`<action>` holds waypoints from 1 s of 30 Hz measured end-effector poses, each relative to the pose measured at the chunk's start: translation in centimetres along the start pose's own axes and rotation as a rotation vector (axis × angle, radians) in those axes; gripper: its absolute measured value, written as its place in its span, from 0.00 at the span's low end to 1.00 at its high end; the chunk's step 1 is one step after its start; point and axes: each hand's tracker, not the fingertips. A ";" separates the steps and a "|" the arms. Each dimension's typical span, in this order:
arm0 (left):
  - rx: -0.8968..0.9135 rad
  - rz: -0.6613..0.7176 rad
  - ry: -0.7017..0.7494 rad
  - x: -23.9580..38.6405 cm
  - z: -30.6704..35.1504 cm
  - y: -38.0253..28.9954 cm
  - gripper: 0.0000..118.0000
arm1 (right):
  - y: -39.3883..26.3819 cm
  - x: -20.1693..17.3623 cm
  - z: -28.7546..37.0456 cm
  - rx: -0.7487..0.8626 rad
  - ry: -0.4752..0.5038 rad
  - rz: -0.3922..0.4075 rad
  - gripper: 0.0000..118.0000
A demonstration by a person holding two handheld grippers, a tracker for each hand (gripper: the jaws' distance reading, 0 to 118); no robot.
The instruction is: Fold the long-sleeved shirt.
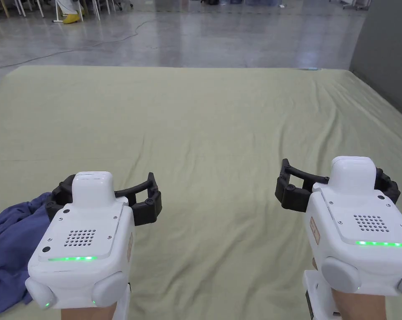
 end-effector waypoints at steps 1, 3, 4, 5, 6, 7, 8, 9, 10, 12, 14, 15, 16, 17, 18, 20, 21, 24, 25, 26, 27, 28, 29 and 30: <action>0.000 -0.001 -0.001 0.0 0.0 0.1 1.00 | 0.0 0.0 0.0 0.001 0.000 0.000 1.00; 0.002 0.000 0.000 -0.1 0.0 0.2 1.00 | 0.1 -0.1 0.1 0.004 0.001 0.002 1.00; 0.002 0.005 -0.001 -0.1 0.0 0.2 1.00 | 0.2 -0.1 0.1 0.004 0.002 0.003 1.00; 0.006 0.012 -0.004 -0.1 0.1 0.2 1.00 | 0.2 -0.1 0.1 0.005 0.002 0.003 1.00; 0.007 0.014 -0.004 -0.2 0.1 0.3 1.00 | 0.2 -0.1 0.1 0.007 0.002 0.002 1.00; 0.007 0.013 -0.003 -0.2 0.1 0.3 1.00 | 0.2 -0.1 0.1 0.008 0.002 0.000 1.00; 0.009 0.005 -0.004 -0.2 0.1 0.4 1.00 | 0.3 -0.1 0.2 0.008 0.003 -0.001 1.00; 0.012 -0.003 -0.004 -0.2 0.2 0.4 1.00 | 0.3 -0.1 0.2 0.008 0.004 -0.001 1.00; 0.014 -0.011 -0.004 -0.1 0.2 0.5 1.00 | 0.3 -0.1 0.2 0.008 0.006 0.000 1.00; 0.019 -0.017 -0.002 0.0 0.3 0.5 1.00 | 0.3 -0.2 0.2 0.009 0.006 0.004 1.00; 0.021 -0.014 -0.006 0.0 0.3 0.6 1.00 | 0.3 -0.3 0.2 0.019 -0.002 0.003 1.00; 0.020 -0.012 -0.007 0.1 0.2 0.7 1.00 | 0.3 -0.3 0.2 0.024 -0.002 0.001 1.00; 0.019 -0.011 -0.006 0.1 0.2 0.7 1.00 | 0.4 -0.3 0.2 0.025 -0.002 -0.001 1.00; 0.019 -0.010 -0.006 0.1 0.2 0.8 1.00 | 0.4 -0.3 0.3 0.025 -0.002 -0.002 1.00; 0.020 -0.006 -0.009 0.1 0.2 0.8 1.00 | 0.5 -0.3 0.3 0.025 0.000 -0.002 1.00; 0.023 0.001 -0.012 0.1 0.3 0.8 1.00 | 0.5 -0.3 0.2 0.025 0.000 0.003 1.00; 0.023 0.002 -0.012 0.1 0.2 0.9 1.00 | 0.5 -0.3 0.2 0.024 0.001 0.005 1.00; 0.023 -0.007 -0.008 0.1 0.2 0.9 1.00 | 0.4 -0.3 0.1 0.021 0.000 0.002 1.00; 0.023 -0.009 -0.008 0.1 0.2 0.9 1.00 | 0.4 -0.3 0.1 0.020 0.001 0.001 1.00; 0.022 -0.010 -0.008 0.2 0.1 0.9 1.00 | 0.4 -0.3 0.1 0.021 0.003 0.001 1.00; 0.023 -0.010 -0.009 0.1 0.2 0.9 1.00 | 0.4 -0.4 0.1 0.022 0.002 0.002 1.00; 0.023 -0.009 -0.011 0.2 0.2 0.9 1.00 | 0.4 -0.4 0.0 0.024 0.000 0.003 1.00; 0.023 -0.009 -0.010 0.2 0.2 0.9 1.00 | 0.4 -0.4 0.0 0.027 -0.004 0.005 1.00; 0.023 -0.008 -0.010 0.2 0.1 0.9 1.00 | 0.4 -0.5 0.0 0.020 -0.004 0.010 1.00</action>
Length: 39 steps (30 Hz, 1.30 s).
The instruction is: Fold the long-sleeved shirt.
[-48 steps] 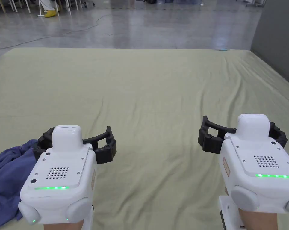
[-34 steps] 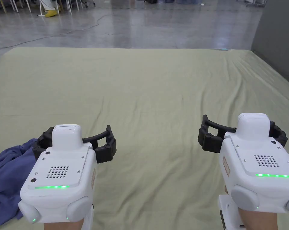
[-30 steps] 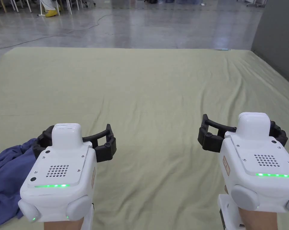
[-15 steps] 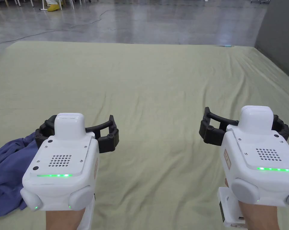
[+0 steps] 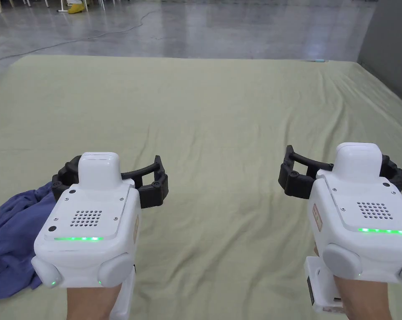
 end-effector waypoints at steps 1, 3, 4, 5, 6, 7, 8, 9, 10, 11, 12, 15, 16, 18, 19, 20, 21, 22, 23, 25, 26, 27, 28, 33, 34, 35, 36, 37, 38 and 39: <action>-0.002 0.001 -0.004 0.0 0.0 0.0 1.00 | 0.0 0.0 -0.1 -0.004 0.000 0.002 1.00; -0.005 0.000 -0.005 0.0 0.0 -0.1 1.00 | -0.2 0.1 -0.1 0.000 -0.004 0.000 1.00; -0.006 -0.003 0.000 0.0 0.0 -0.1 1.00 | -0.2 0.1 0.0 0.000 -0.005 -0.004 1.00; -0.005 -0.005 0.002 0.0 0.0 -0.2 1.00 | -0.3 0.2 0.0 -0.002 -0.001 -0.011 1.00; -0.003 -0.007 0.001 0.0 0.0 -0.3 1.00 | -0.2 0.3 0.0 -0.004 0.005 -0.019 1.00; -0.004 -0.008 0.002 0.0 -0.1 -0.3 1.00 | -0.2 0.4 0.0 -0.002 0.007 -0.025 1.00; -0.007 -0.010 0.005 0.0 -0.2 -0.3 1.00 | -0.2 0.4 0.0 0.001 0.011 -0.028 1.00; -0.009 -0.010 0.006 0.0 -0.2 -0.3 1.00 | -0.2 0.4 0.1 0.004 0.011 -0.029 1.00; -0.009 -0.009 0.008 -0.1 -0.2 -0.3 1.00 | -0.2 0.4 0.1 0.007 0.008 -0.027 1.00; -0.007 -0.006 0.012 -0.1 -0.3 -0.3 1.00 | -0.2 0.4 0.1 0.006 0.006 -0.025 1.00; -0.008 -0.002 0.012 -0.1 -0.3 -0.3 1.00 | -0.2 0.4 0.0 0.004 0.007 -0.025 1.00; -0.006 0.009 0.007 -0.2 -0.3 -0.3 1.00 | -0.2 0.5 0.1 0.001 0.009 -0.030 1.00; -0.002 0.011 0.010 -0.1 -0.2 -0.3 1.00 | -0.3 0.5 0.1 0.001 0.006 -0.030 1.00; 0.006 0.018 0.007 -0.2 -0.2 -0.4 1.00 | -0.2 0.5 0.0 -0.022 0.012 -0.031 1.00; 0.000 0.022 0.008 -0.2 -0.3 -0.5 1.00 | -0.3 0.6 0.1 -0.021 0.015 -0.036 1.00; -0.008 0.031 0.000 -0.3 -0.4 -0.6 1.00 | -0.3 0.6 0.1 -0.013 0.022 -0.041 1.00; -0.016 0.041 -0.025 -0.4 -0.4 -0.7 1.00 | -0.3 0.6 0.2 -0.006 0.018 -0.042 1.00; -0.028 0.041 -0.025 -0.5 -0.4 -0.7 1.00 | -0.3 0.5 0.2 -0.005 0.014 -0.040 1.00; -0.035 0.042 -0.009 -0.4 -0.3 -0.7 1.00 | -0.2 0.4 0.3 -0.005 0.014 -0.034 1.00; -0.032 0.046 -0.012 -0.4 -0.2 -0.7 1.00 | -0.1 0.3 0.5 -0.002 0.013 -0.024 1.00; -0.026 0.044 -0.016 -0.5 -0.2 -0.7 1.00 | 0.0 0.2 0.5 -0.007 0.012 -0.021 1.00; -0.024 0.041 -0.015 -0.4 -0.2 -0.7 1.00 | 0.0 0.2 0.4 -0.010 0.016 -0.014 1.00; -0.028 0.038 -0.019 -0.3 -0.3 -0.7 1.00 | -0.1 0.1 0.4 -0.008 0.019 -0.004 1.00; -0.032 0.071 -0.041 -0.3 -0.3 -0.6 1.00 | -0.4 -0.4 0.4 -0.020 -0.008 0.037 1.00; -0.028 0.074 -0.046 -0.4 -0.2 -0.6 1.00 | -0.4 -0.4 0.4 -0.022 -0.009 0.042 1.00; -0.026 0.075 -0.048 -0.4 -0.2 -0.6 1.00 | -0.5 -0.4 0.4 -0.021 -0.010 0.045 1.00; -0.026 0.071 -0.048 -0.4 -0.3 -0.6 1.00 | -0.5 -0.3 0.5 -0.025 -0.014 0.046 1.00; -0.025 0.065 -0.047 -0.4 -0.2 -0.5 1.00 | -0.4 -0.3 0.5 -0.025 -0.012 0.045 1.00; -0.024 0.053 -0.041 -0.3 -0.2 -0.5 1.00 | -0.4 -0.3 0.5 -0.026 -0.013 0.040 1.00; -0.021 0.048 -0.037 -0.2 -0.2 -0.5 1.00 | -0.4 -0.2 0.5 -0.023 -0.014 0.034 1.00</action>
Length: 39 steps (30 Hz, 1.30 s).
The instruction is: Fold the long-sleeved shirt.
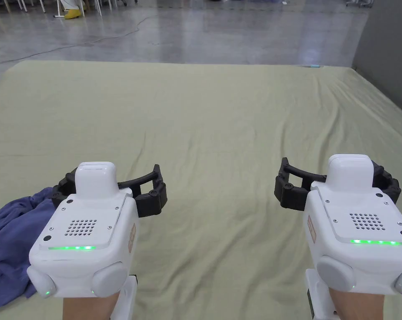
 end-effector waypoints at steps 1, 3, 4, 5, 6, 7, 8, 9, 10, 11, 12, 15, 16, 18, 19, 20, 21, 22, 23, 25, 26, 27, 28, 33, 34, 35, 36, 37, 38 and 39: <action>0.002 -0.002 0.001 0.0 0.0 0.0 1.00 | 0.0 0.1 0.0 0.003 0.001 -0.006 1.00; 0.003 0.006 -0.005 0.0 0.0 -0.1 1.00 | 0.0 0.2 0.1 0.004 0.003 -0.018 1.00; 0.002 0.013 -0.006 0.0 0.0 -0.1 1.00 | 0.1 0.2 0.1 0.000 0.002 -0.022 1.00; -0.005 0.022 -0.008 -0.1 0.0 0.0 1.00 | 0.0 0.3 0.1 -0.002 0.004 -0.026 1.00; -0.039 0.024 -0.010 0.0 0.1 0.1 1.00 | 0.1 0.4 0.1 -0.026 0.028 -0.040 1.00; -0.093 0.017 -0.004 0.0 0.2 0.3 0.98 | 0.1 0.6 0.2 -0.050 0.058 -0.062 0.94; -0.133 0.002 0.030 0.2 0.2 0.5 0.68 | 0.2 0.7 0.2 -0.044 0.048 -0.068 0.69; -0.073 -0.003 0.027 0.4 0.5 0.2 0.10 | 0.1 0.4 0.2 -0.041 0.010 -0.060 0.19; -0.057 -0.019 0.060 0.3 0.4 0.1 0.00 | 0.1 0.2 -0.1 -0.051 -0.043 -0.021 0.02; -0.046 -0.025 0.091 0.5 0.3 0.3 0.00 | -0.1 0.0 -0.4 -0.056 -0.083 0.017 0.02; -0.076 -0.015 0.060 0.5 0.2 0.2 0.00 | -0.5 0.3 -0.5 -0.065 -0.032 -0.022 0.02; -0.066 0.009 0.058 0.3 0.3 0.0 0.00 | -1.2 0.4 -0.8 -0.069 -0.027 -0.049 0.02; -0.061 -0.001 0.082 0.4 0.3 0.0 0.00 | -0.8 0.5 -0.7 -0.068 -0.030 -0.045 0.02; -0.055 -0.010 0.075 0.0 0.5 0.1 0.00 | -0.5 0.4 -0.6 -0.064 -0.029 -0.044 0.02; -0.053 -0.013 0.075 -0.3 0.6 0.2 0.00 | -0.5 0.1 -0.7 -0.059 -0.031 -0.049 0.02; -0.052 -0.019 0.086 -0.6 0.8 0.3 0.00 | -0.1 -0.2 -0.7 -0.054 -0.022 -0.062 0.02; -0.049 -0.017 0.083 -1.3 1.1 0.5 0.00 | 0.2 -0.9 -0.9 -0.055 0.003 -0.071 0.02; -0.048 -0.012 0.096 -2.1 1.3 0.7 0.00 | 0.5 -2.0 -1.3 -0.059 0.025 -0.066 0.02; -0.049 -0.008 0.125 -3.1 1.8 0.9 0.00 | 0.7 -3.7 -1.7 -0.051 0.057 -0.060 0.02; -0.034 0.010 0.219 -5.5 3.5 1.1 0.00 | 1.7 -7.2 -2.1 -0.028 0.168 -0.074 0.02; -0.029 0.017 0.253 -7.0 4.3 1.2 0.00 | 1.9 -9.3 -2.2 -0.023 0.228 -0.073 0.02; -0.029 0.014 0.298 -8.6 5.5 1.3 0.00 | 2.1 -11.6 -2.2 -0.013 0.279 -0.066 0.02; -0.032 0.012 0.333 -10.0 6.5 1.3 0.00 | 2.5 -13.5 -1.8 -0.005 0.328 -0.058 0.02; -0.053 0.053 0.487 -15.9 11.0 1.3 0.00 | 2.6 -21.3 -0.1 -0.020 0.536 -0.022 0.02; -0.059 0.056 0.485 -16.6 11.0 1.3 0.00 | 2.5 -22.1 0.1 -0.025 0.556 -0.010 0.02; -0.066 0.060 0.485 -17.0 11.1 1.3 0.00 | 2.5 -22.7 0.3 -0.025 0.570 0.001 0.02; -0.073 0.061 0.478 -17.4 11.0 1.2 0.00 | 2.6 -22.9 0.5 -0.025 0.582 0.008 0.02; -0.091 0.070 0.461 -17.8 10.6 1.2 0.00 | 2.6 -23.1 0.7 -0.026 0.587 0.014 0.02; -0.145 0.075 0.446 -18.1 9.6 1.2 0.00 | 2.6 -23.4 0.8 -0.025 0.595 0.019 0.02; -0.230 0.059 0.452 -18.7 8.2 1.2 0.00 | 2.7 -23.5 0.9 -0.025 0.603 0.024 0.02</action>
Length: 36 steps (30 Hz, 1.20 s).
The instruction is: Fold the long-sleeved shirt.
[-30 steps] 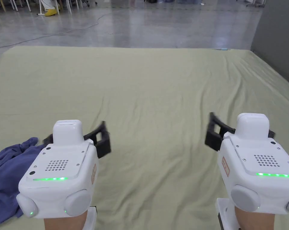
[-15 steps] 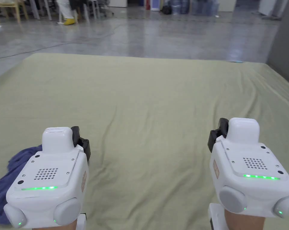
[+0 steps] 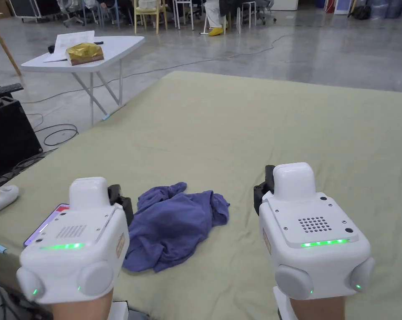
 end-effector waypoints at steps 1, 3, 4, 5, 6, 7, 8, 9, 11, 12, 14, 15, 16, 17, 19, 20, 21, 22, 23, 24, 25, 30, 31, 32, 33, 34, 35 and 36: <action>-0.080 -0.018 0.018 0.0 -1.5 0.1 0.21 | 0.2 0.1 0.1 -0.001 0.008 0.004 0.02; -0.262 0.007 -0.018 -0.1 -5.7 0.1 0.94 | 0.2 -0.1 0.0 -0.005 0.018 0.012 0.02; -0.347 0.034 -0.057 -0.4 -8.0 -0.2 1.00 | 0.1 -0.2 -0.1 -0.007 0.022 0.013 0.02; -0.405 0.063 -0.106 -0.6 -10.2 -0.9 1.00 | 0.0 -0.1 -0.1 -0.010 0.026 0.013 0.02; -0.425 0.084 -0.165 -0.7 -12.0 -1.3 1.00 | -0.1 -0.2 -0.2 -0.014 0.030 0.016 0.02; -0.449 0.084 -0.165 -0.4 -13.6 -1.7 1.00 | -0.3 -0.2 -0.3 -0.021 0.031 0.023 0.02; -0.498 0.050 -0.104 0.1 -16.0 -2.4 1.00 | -0.5 -0.2 -0.5 -0.029 0.031 0.031 0.02; -0.552 0.002 -0.061 0.4 -18.2 -2.9 1.00 | -0.8 0.0 -0.7 -0.038 0.030 0.035 0.02; -0.632 -0.119 -0.017 1.5 -21.5 -4.5 0.99 | -1.2 0.3 -0.9 -0.048 0.027 0.040 0.02; -0.631 -0.156 0.001 1.8 -22.9 -5.2 0.97 | -1.4 0.5 -1.0 -0.056 0.022 0.045 0.02; -0.621 -0.170 0.017 2.3 -24.4 -6.4 0.95 | -1.6 1.0 -1.2 -0.069 0.005 0.050 0.02; -0.613 -0.168 0.000 2.6 -24.0 -6.8 0.74 | -1.7 1.3 -1.3 -0.074 -0.002 0.050 0.02; -0.629 -0.177 -0.015 2.9 -24.1 -6.9 0.14 | -1.8 1.6 -1.4 -0.079 -0.011 0.049 0.02; -0.609 -0.183 -0.005 3.6 -23.4 -6.7 0.09 | -2.0 2.0 -1.4 -0.084 -0.023 0.048 0.02; -0.537 -0.151 -0.087 3.9 -21.8 -5.7 0.09 | -2.1 2.8 -1.3 -0.090 -0.037 0.043 0.02; -0.516 -0.119 -0.128 4.4 -21.0 -4.9 0.09 | -2.2 3.3 -1.2 -0.094 -0.050 0.036 0.02; -0.487 -0.097 -0.167 5.1 -20.2 -3.8 0.09 | -2.2 3.9 -1.1 -0.099 -0.061 0.026 0.02; -0.455 -0.090 -0.200 6.1 -19.5 -2.8 0.09 | -2.2 4.5 -0.9 -0.101 -0.070 0.015 0.02; -0.423 -0.091 -0.261 7.1 -18.7 -1.6 0.09 | -2.3 5.2 -0.6 -0.101 -0.082 0.002 0.02; -0.401 -0.089 -0.306 8.9 -18.1 -0.4 0.09 | -2.3 5.9 -0.2 -0.100 -0.102 -0.012 0.02; -0.386 -0.105 -0.350 10.9 -17.6 0.7 0.09 | -2.3 6.8 0.2 -0.099 -0.122 -0.023 0.02; -0.329 -0.191 -0.591 25.5 -16.0 3.7 0.09 | -2.5 12.5 3.6 -0.093 -0.278 -0.047 0.02; -0.339 -0.191 -0.648 28.7 -15.7 3.8 0.09 | -2.6 13.8 4.3 -0.096 -0.312 -0.051 0.02; -0.345 -0.214 -0.707 32.3 -15.3 3.7 0.09 | -2.7 15.3 5.2 -0.099 -0.351 -0.056 0.02; -0.346 -0.236 -0.759 36.0 -14.8 3.3 0.09 | -2.9 16.9 6.2 -0.103 -0.393 -0.063 0.02; -0.348 -0.261 -0.808 39.1 -14.3 2.8 0.09 | -3.0 18.2 7.0 -0.108 -0.433 -0.069 0.02; -0.357 -0.280 -0.852 42.8 -14.0 1.9 0.09 | -3.2 19.7 7.9 -0.113 -0.475 -0.075 0.02; -0.386 -0.300 -0.887 46.6 -13.6 0.9 0.09 | -3.4 21.2 8.9 -0.116 -0.511 -0.079 0.02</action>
